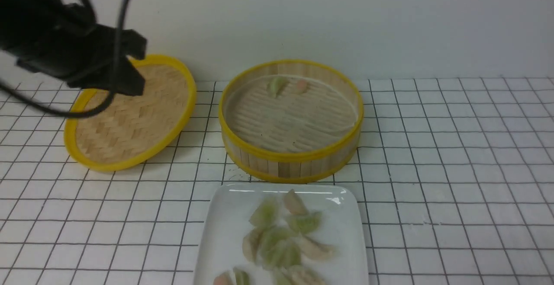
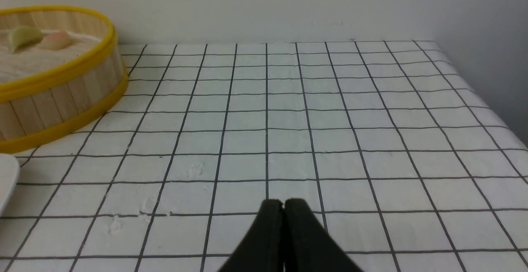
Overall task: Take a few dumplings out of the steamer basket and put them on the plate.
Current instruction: Use the left arm to grab a dumpling from the steamer
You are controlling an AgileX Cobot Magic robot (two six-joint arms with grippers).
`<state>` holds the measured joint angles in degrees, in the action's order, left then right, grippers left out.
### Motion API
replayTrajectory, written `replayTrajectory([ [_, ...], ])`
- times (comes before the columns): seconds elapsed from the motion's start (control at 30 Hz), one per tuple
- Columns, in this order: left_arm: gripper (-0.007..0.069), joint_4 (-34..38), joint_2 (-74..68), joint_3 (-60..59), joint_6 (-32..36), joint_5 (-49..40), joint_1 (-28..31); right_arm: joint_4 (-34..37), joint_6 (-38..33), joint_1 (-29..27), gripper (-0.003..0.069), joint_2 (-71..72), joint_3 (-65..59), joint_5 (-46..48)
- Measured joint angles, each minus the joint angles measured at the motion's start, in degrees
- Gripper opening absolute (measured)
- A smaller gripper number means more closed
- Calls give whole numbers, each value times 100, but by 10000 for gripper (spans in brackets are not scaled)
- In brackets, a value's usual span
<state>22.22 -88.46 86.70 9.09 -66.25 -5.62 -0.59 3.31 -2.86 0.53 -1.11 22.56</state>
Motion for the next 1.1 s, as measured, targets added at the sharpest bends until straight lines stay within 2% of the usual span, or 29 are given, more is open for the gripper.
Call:
replayTrajectory([
  [0.1,-6,-513,-1162,1289,-149,-381,-481,0,0,0,-10,0,0,0],
  [0.27,-6,-1220,-2770,3558,-244,-450,-1089,0,0,0,-10,0,0,0],
  [0.37,-6,-1441,-3816,5025,-230,-489,-1279,0,0,0,-10,0,0,0],
  [0.47,-6,-1468,-4716,6282,-81,-537,-1304,0,0,0,-10,0,0,0],
  [0.5,-6,-1468,-4784,6379,-70,-547,-1304,0,0,0,-10,0,0,0],
  [0.6,-6,-1480,-5895,7857,24,-511,-1304,0,0,0,-10,0,0,0],
  [0.8,-1,-1368,-7079,8125,227,-249,-1304,0,0,0,-10,0,0,-7],
  [0.93,50,-1228,-7437,8125,510,122,-1304,0,0,0,-10,0,0,-7],
  [1.1,225,-1157,-7441,8136,603,372,-1304,0,0,0,-10,0,0,-7],
])
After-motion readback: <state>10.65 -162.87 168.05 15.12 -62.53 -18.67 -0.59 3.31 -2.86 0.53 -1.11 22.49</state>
